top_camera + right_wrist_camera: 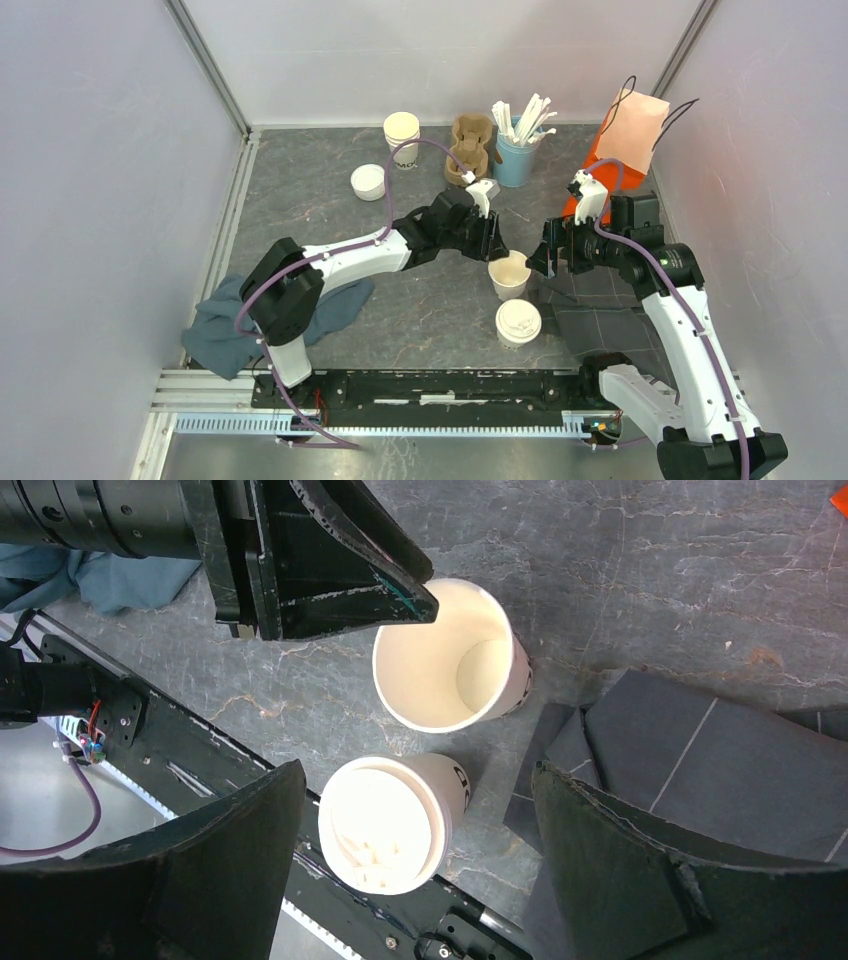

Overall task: Pack the takeout coffee
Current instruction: Place the coffee cup at the center of the board, then pick up the cup lid from the center of the board.

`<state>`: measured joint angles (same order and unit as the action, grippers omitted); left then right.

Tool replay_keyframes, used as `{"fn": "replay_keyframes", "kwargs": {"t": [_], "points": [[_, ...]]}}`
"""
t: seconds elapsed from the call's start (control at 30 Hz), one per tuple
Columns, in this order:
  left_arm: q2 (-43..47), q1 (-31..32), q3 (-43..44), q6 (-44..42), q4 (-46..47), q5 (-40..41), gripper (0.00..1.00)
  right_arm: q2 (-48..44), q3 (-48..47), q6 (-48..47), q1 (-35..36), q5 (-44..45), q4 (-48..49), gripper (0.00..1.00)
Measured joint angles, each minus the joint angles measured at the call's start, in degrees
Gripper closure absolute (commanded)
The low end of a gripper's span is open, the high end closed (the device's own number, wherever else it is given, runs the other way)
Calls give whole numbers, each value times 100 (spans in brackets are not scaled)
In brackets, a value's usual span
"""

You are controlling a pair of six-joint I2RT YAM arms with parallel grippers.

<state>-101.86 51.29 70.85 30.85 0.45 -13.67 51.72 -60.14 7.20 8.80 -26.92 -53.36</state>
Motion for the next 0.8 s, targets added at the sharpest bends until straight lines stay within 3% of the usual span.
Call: {"fn": "replay_keyframes", "kwargs": {"t": [0.2, 0.33, 0.47, 0.6, 0.8], "points": [[234, -195, -68, -144, -227, 68, 35, 0, 0, -2, -2, 2, 11, 10], [702, -793, -105, -162, -546, 422, 25, 0, 4, -2, 0, 0, 11, 10], [863, -1683, 483, -92, -1596, 1613, 27, 22, 7, -2, 0, -4, 13, 10], [555, -2612, 1427, 151, -2682, 2667, 42, 79, 28, -2, 0, -28, 39, 10], [-435, -3506, 2352, 236, -3519, 2793, 40, 149, 52, -2, -2, -48, 59, 10]]}}
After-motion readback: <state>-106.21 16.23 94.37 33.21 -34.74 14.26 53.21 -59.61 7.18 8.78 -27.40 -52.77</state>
